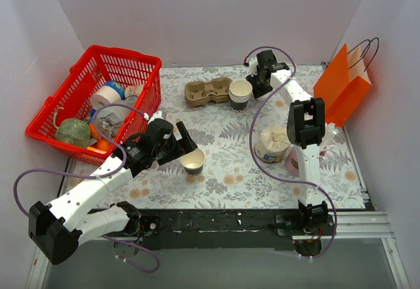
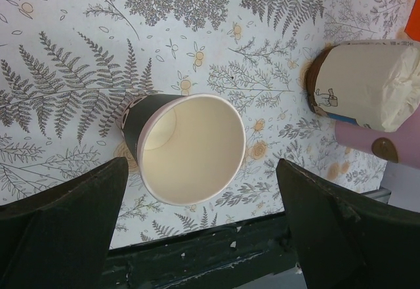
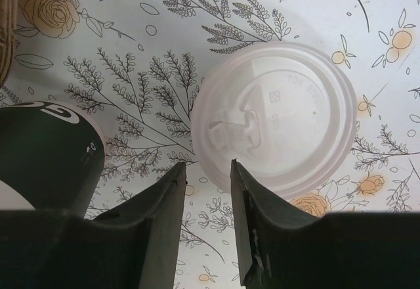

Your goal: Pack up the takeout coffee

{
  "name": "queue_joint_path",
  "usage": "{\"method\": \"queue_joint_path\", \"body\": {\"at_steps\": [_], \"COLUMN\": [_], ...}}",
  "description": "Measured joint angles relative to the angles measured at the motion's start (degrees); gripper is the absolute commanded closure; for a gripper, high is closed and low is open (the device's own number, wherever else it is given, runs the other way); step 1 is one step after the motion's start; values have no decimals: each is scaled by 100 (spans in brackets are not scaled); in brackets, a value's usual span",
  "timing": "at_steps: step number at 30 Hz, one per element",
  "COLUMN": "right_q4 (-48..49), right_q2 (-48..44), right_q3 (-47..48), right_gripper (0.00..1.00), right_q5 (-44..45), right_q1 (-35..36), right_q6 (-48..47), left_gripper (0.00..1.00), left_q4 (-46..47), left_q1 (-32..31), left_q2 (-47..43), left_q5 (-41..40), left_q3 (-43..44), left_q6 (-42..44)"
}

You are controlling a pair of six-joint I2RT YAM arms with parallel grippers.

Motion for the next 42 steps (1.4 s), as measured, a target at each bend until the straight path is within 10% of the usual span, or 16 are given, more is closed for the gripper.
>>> {"method": "queue_joint_path", "body": {"at_steps": [28, 42], "right_q4": [2, 39], "right_q2": [2, 9], "right_q3": [7, -17], "right_gripper": [75, 99], "right_q5": [90, -94], "right_q1": [0, 0], "right_q6": [-413, -809], "left_gripper": [2, 2], "left_q4": [7, -81], "left_q1": [0, 0], "left_q2": [63, 26], "left_q5": [22, -24], "left_q3": [0, 0], "left_q6": [13, 11]}}
